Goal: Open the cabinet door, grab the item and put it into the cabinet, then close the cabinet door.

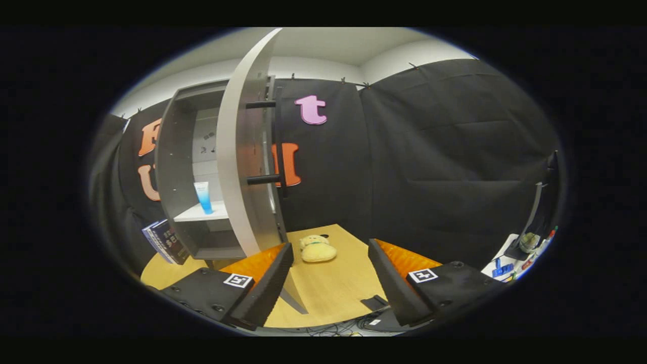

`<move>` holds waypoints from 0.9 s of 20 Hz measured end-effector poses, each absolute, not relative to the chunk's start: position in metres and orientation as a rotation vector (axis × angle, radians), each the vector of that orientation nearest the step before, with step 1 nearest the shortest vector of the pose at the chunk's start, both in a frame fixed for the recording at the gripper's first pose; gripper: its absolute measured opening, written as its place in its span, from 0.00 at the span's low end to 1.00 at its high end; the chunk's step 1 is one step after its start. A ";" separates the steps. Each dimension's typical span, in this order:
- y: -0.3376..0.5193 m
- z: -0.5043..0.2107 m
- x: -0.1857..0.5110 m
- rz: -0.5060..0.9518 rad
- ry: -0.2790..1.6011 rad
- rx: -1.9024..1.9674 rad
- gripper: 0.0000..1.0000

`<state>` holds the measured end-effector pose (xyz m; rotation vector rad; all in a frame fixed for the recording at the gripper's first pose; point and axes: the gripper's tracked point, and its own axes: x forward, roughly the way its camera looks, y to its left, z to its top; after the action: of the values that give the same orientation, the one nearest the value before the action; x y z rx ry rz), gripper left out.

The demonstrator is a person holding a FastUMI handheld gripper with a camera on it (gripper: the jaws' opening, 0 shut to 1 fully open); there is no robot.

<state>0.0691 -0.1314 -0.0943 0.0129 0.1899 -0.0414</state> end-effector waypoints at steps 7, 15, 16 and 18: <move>-0.061 -0.106 0.062 0.062 0.212 0.009 0.96; 0.002 -0.114 0.069 0.158 0.226 0.018 0.96; 0.011 -0.115 0.070 0.171 0.228 0.016 0.96; 0.029 -0.117 0.075 0.196 0.233 0.014 0.96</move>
<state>0.0753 0.0291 -0.1172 0.0144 0.2328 0.1961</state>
